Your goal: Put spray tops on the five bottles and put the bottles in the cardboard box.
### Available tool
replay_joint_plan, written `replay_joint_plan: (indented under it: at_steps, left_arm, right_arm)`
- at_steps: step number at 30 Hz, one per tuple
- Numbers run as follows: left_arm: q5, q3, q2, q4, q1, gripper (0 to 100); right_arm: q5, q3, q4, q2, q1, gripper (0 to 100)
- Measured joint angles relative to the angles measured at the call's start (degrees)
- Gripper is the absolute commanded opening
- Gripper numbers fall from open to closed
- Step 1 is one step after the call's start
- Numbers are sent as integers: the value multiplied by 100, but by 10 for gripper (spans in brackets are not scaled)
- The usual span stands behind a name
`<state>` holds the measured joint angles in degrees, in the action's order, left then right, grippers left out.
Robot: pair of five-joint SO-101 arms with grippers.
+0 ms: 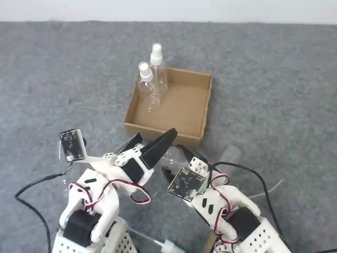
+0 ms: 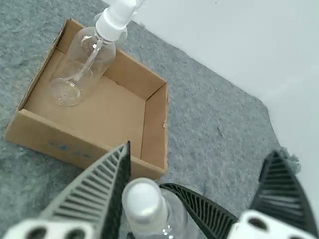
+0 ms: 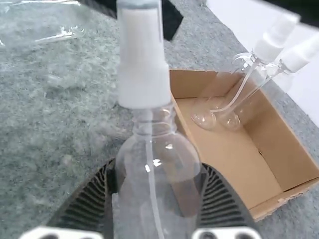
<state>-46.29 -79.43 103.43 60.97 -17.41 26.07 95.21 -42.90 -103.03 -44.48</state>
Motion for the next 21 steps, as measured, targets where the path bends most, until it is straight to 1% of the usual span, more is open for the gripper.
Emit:
replay_joint_plan:
  at_steps: [6, 11, 21]
  left_arm:
    - [-18, 0, 0, 0, 0, 382]
    - [-220, 0, 0, -9, 0, 382]
    - [-404, -62, 0, -448, -53, 382]
  right_arm:
    - [0, 0, 0, 0, 0, 33]
    - [-9, 0, 0, 0, -18, 33]
    - [0, 0, 0, 0, -44, 33]
